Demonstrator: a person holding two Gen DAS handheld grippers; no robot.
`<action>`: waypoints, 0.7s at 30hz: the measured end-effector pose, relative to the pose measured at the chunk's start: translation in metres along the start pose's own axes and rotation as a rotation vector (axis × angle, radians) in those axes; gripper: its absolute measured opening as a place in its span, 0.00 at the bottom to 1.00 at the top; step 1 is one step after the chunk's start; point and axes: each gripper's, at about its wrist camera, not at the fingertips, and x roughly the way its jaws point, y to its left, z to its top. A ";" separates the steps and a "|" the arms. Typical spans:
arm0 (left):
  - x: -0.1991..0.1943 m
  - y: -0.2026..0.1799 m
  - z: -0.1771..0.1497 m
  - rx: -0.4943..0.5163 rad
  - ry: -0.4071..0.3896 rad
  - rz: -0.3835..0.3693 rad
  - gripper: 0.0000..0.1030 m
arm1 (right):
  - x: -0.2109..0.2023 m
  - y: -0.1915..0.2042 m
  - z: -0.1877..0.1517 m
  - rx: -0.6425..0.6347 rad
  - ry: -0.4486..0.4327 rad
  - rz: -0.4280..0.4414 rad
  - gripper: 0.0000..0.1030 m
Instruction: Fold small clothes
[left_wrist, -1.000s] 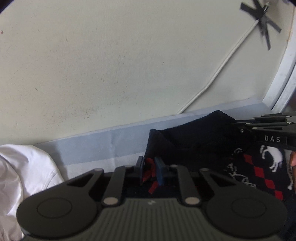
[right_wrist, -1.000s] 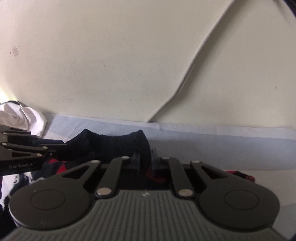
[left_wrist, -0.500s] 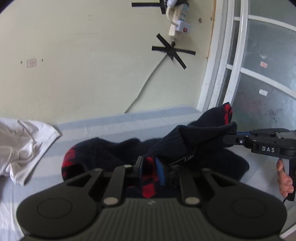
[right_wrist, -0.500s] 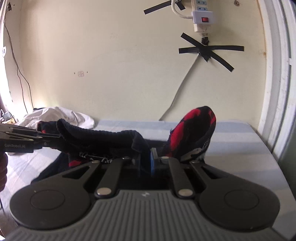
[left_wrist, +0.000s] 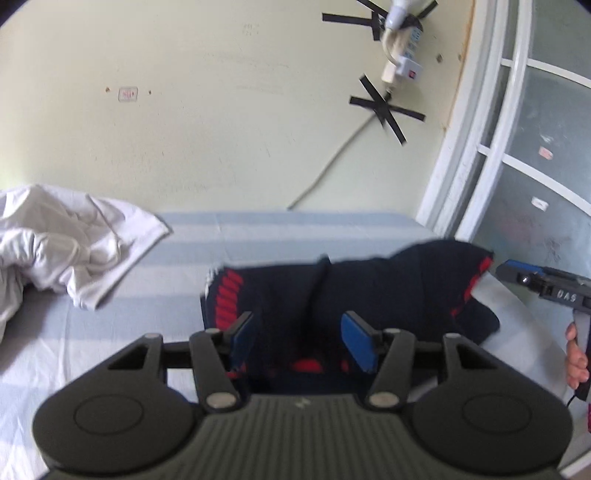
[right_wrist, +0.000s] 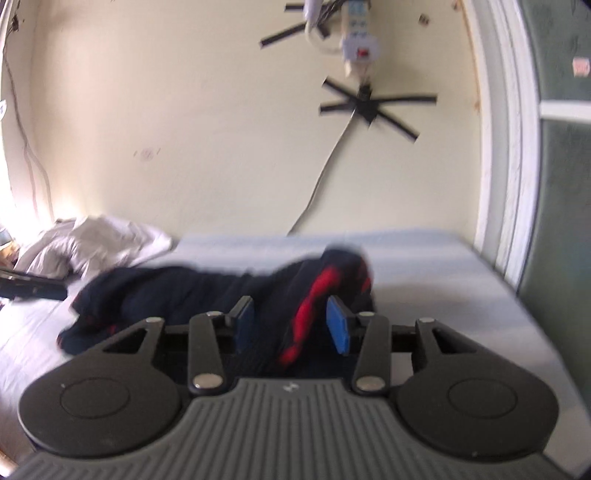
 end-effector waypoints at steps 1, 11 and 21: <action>0.009 0.000 0.006 0.003 -0.006 0.011 0.51 | 0.005 -0.001 0.009 0.008 -0.016 -0.011 0.46; 0.116 0.019 0.002 0.018 0.098 0.185 0.52 | 0.089 -0.042 -0.041 0.059 0.164 -0.153 0.45; 0.077 -0.004 -0.008 0.064 0.040 0.204 0.70 | 0.046 -0.053 -0.036 0.229 0.062 -0.183 0.58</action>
